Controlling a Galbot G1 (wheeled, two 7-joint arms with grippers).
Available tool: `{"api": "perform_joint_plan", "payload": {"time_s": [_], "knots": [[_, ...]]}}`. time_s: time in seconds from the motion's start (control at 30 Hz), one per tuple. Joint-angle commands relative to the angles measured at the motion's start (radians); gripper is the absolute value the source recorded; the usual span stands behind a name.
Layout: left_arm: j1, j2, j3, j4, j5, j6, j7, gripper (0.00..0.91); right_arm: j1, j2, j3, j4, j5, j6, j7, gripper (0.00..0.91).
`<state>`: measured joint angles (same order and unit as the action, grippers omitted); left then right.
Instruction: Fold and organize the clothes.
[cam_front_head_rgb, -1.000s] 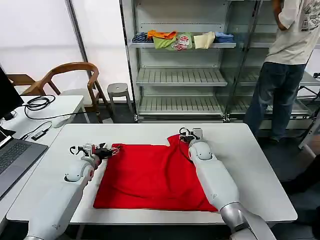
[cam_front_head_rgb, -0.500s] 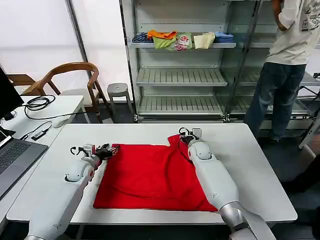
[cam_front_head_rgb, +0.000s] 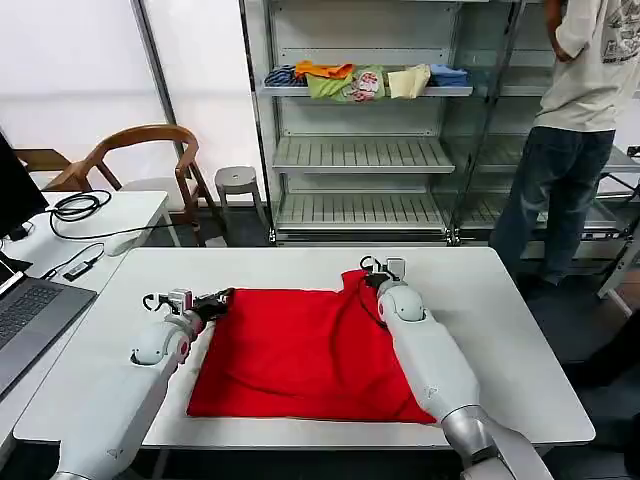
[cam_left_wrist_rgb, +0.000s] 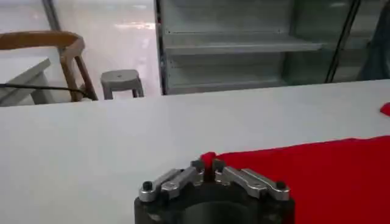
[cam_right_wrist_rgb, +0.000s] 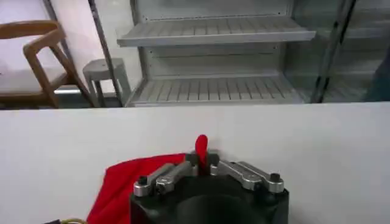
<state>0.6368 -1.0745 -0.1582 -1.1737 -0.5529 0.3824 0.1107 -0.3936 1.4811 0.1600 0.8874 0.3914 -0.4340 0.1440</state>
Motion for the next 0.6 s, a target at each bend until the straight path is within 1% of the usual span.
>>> {"api": "perform_joint_plan", "payload": {"time_s": [0.03,0.1,0.23,0.33,0.5,0.6], "knots": [[0.001,-0.003,-0.004,-0.002,-0.001,-0.007,0.007,0.020,-0.005,-0.012,-0.011,0.063,0.002,0.018,-0.004,0.000],[0.003,-0.002,-0.008,-0.011,-0.003,-0.010,0.007,0.020,-0.016,-0.021,-0.014,0.091,-0.017,0.017,-0.007,0.000],[0.031,0.015,-0.017,-0.055,-0.013,-0.010,0.005,0.020,-0.057,-0.045,-0.014,0.179,-0.005,0.003,-0.002,0.000],[0.071,0.035,-0.035,-0.106,-0.032,-0.008,0.003,0.020,-0.099,-0.082,-0.026,0.282,0.033,-0.013,0.007,0.000],[0.139,0.057,-0.068,-0.201,-0.046,-0.008,0.001,0.020,-0.160,-0.125,-0.026,0.408,0.090,-0.038,0.022,0.000],[0.188,0.066,-0.093,-0.257,-0.060,-0.005,-0.002,0.020,-0.217,-0.155,-0.025,0.473,0.094,-0.043,0.024,0.000]]}}
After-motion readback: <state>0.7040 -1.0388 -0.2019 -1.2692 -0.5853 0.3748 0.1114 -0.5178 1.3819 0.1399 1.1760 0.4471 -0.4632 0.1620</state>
